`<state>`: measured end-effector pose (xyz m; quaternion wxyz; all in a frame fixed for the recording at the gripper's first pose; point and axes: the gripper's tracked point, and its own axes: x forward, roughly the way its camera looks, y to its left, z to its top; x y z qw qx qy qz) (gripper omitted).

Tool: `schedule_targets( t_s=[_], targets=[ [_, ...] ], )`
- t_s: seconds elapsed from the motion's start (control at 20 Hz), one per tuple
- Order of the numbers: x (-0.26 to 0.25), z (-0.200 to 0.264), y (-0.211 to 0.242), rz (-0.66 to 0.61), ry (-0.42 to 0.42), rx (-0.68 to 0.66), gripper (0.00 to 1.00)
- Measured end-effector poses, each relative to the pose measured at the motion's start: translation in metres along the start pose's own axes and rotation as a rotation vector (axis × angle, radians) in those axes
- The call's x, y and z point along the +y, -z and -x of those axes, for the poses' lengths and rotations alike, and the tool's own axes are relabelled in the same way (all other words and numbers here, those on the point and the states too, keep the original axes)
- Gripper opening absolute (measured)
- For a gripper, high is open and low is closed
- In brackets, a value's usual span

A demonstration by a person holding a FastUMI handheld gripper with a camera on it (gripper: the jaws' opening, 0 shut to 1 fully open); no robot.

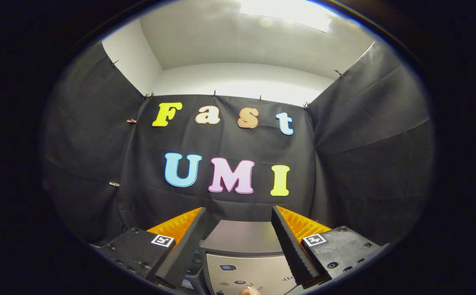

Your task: Put the clothes into the washing machine and then close the washing machine lid.

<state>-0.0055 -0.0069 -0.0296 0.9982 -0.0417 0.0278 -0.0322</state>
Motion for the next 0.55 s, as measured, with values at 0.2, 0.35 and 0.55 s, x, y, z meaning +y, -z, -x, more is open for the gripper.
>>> schedule_targets(
  t_s=[0.2,0.35,0.55],
  targets=[
    [0.0034,0.0029,-0.0010,0.000,-0.004,-0.007,0.98],
    [0.0047,0.0031,-0.0014,0.012,-0.005,-0.008,0.98],
    [0.0012,0.0035,-0.0072,0.014,0.006,-0.023,0.98]
  ],
)
